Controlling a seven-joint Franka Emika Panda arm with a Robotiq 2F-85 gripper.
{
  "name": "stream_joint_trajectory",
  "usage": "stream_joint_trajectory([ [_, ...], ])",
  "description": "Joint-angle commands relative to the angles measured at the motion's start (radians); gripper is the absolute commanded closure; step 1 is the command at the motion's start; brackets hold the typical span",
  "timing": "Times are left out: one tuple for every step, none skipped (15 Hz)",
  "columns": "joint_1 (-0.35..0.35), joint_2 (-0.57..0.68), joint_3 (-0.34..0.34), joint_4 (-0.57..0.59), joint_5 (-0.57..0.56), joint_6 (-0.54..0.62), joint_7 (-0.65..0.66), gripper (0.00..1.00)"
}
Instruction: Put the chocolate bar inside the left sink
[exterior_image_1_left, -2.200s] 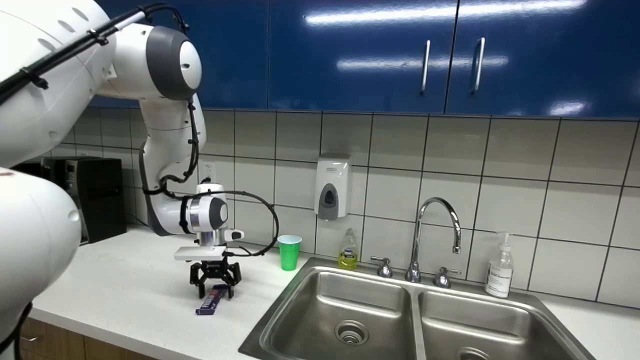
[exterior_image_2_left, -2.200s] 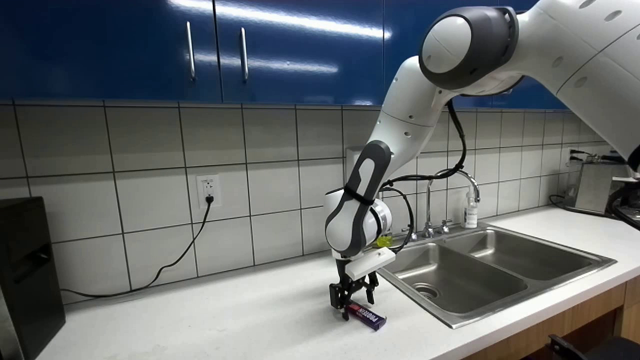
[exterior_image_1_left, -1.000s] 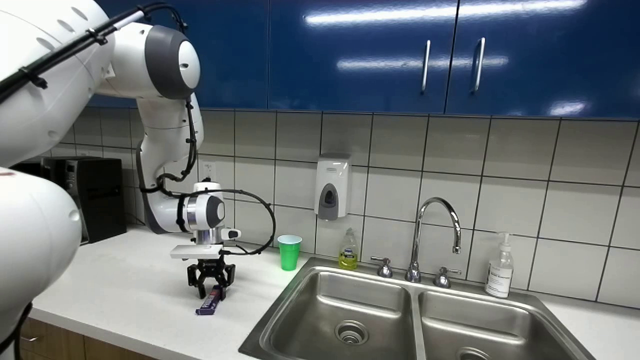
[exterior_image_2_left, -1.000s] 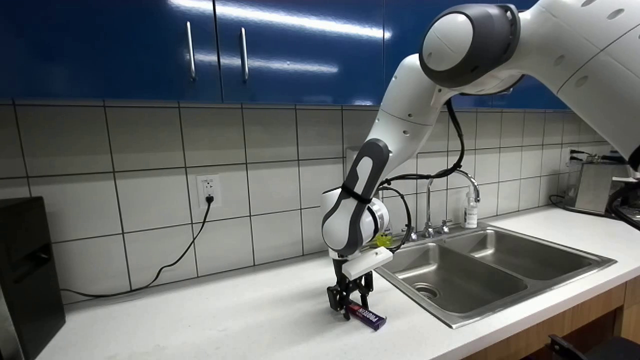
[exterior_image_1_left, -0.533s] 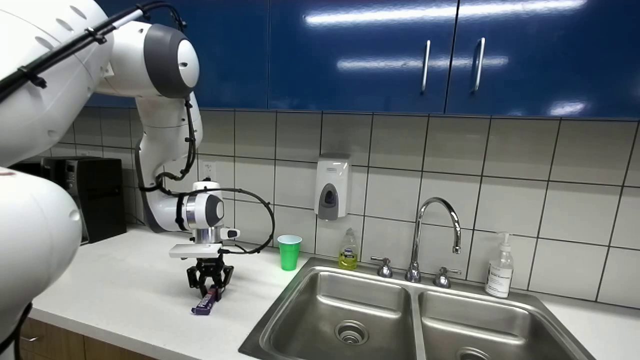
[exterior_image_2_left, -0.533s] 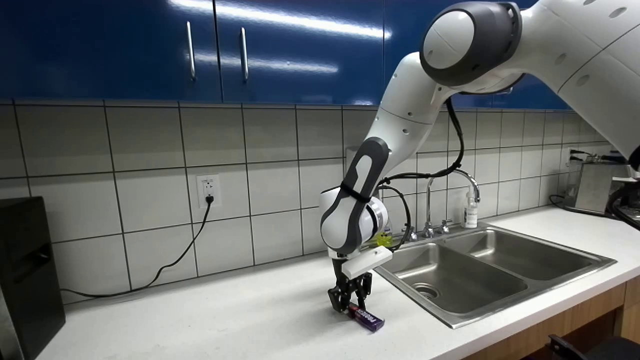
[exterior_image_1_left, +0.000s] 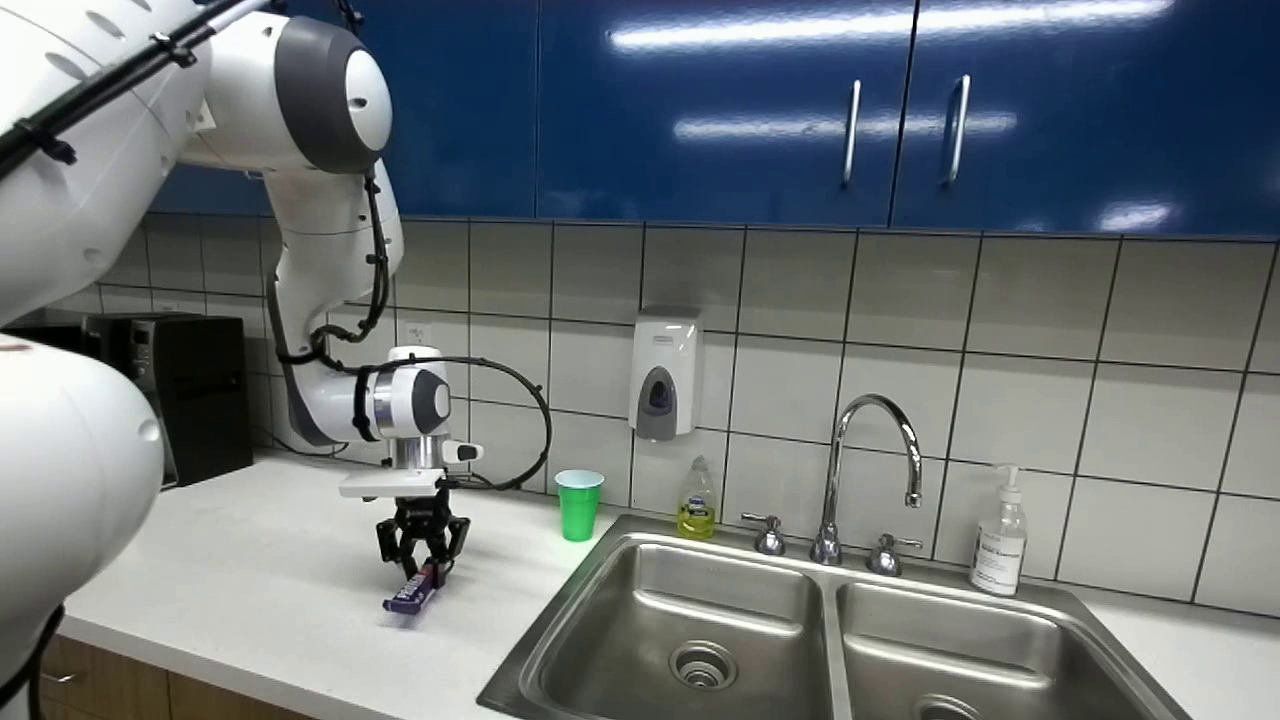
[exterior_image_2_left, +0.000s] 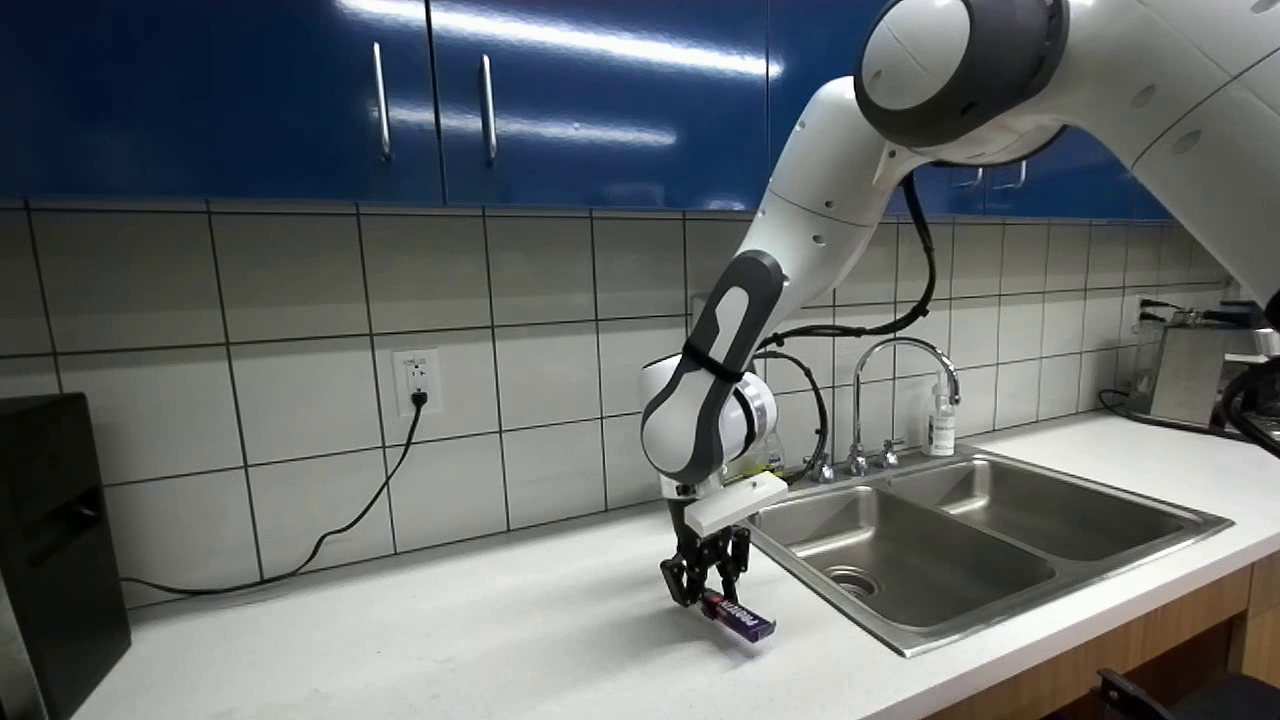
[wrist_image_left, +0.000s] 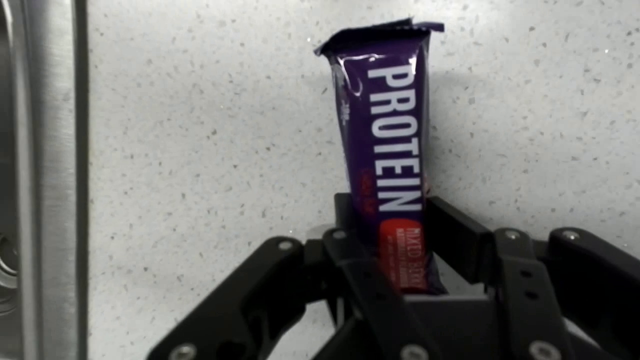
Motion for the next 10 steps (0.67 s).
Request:
stream_joint_trajectory([
  [0.009, -0.151, -0.004, -0.082, -0.006, -0.085, 0.040, 0.85],
  [0.008, -0.182, -0.003, -0.097, -0.010, -0.102, 0.046, 0.85],
  [0.006, -0.212, 0.000, -0.110, -0.012, -0.120, 0.050, 0.85],
  [0.001, -0.246, 0.004, -0.128, -0.012, -0.139, 0.053, 0.85],
  [-0.003, -0.272, 0.007, -0.140, -0.012, -0.158, 0.056, 0.85],
  [-0.008, -0.297, 0.010, -0.153, -0.011, -0.172, 0.059, 0.85],
  [-0.013, -0.318, 0.013, -0.161, -0.008, -0.188, 0.060, 0.85],
  [-0.019, -0.340, 0.015, -0.174, -0.006, -0.199, 0.064, 0.85],
  [-0.027, -0.358, 0.014, -0.184, -0.004, -0.209, 0.067, 0.85],
  [-0.034, -0.374, 0.014, -0.193, -0.004, -0.216, 0.072, 0.85],
])
